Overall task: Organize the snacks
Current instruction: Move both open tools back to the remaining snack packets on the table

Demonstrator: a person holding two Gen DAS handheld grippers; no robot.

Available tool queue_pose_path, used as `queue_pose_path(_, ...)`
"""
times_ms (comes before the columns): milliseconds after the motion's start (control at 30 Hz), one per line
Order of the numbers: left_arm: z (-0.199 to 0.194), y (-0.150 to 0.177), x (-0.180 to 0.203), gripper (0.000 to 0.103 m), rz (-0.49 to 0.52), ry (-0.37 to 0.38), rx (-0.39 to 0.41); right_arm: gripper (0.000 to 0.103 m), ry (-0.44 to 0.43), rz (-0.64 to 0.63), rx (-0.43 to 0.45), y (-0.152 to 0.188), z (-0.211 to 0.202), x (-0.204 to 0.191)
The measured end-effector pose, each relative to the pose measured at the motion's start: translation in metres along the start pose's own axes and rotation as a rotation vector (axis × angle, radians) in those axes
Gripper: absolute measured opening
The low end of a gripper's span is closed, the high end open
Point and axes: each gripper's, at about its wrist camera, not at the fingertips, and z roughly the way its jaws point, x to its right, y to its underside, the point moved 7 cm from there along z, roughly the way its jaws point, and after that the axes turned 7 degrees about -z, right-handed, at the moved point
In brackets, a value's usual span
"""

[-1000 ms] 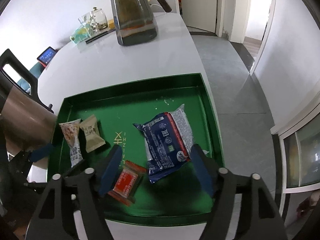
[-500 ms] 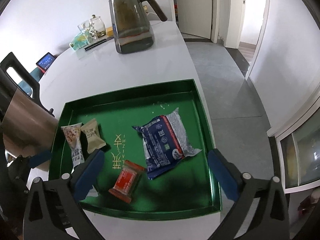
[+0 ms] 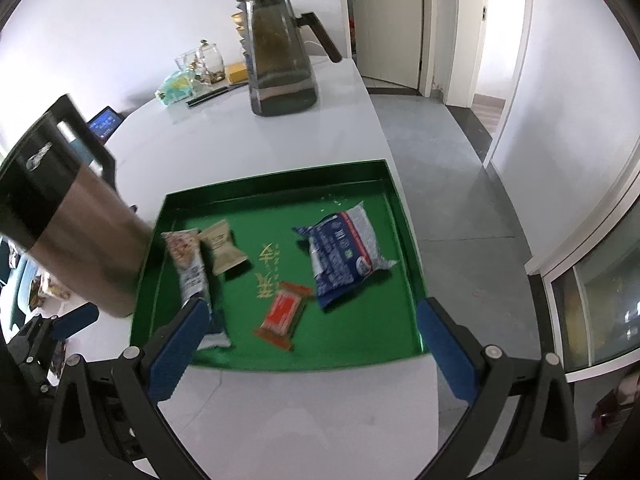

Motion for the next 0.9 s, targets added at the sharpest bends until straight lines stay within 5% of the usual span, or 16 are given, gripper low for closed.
queue_pose_path(433,-0.056,0.055,-0.098,0.101,-0.104,-0.079,0.035,0.103,-0.010,-0.043,0.027,0.035,-0.035,-0.081)
queue_pose_path(900,-0.087,0.086,-0.252,0.101,-0.245,-0.178,0.032,0.103,-0.093,-0.160,-0.018,0.048,-0.028,-0.239)
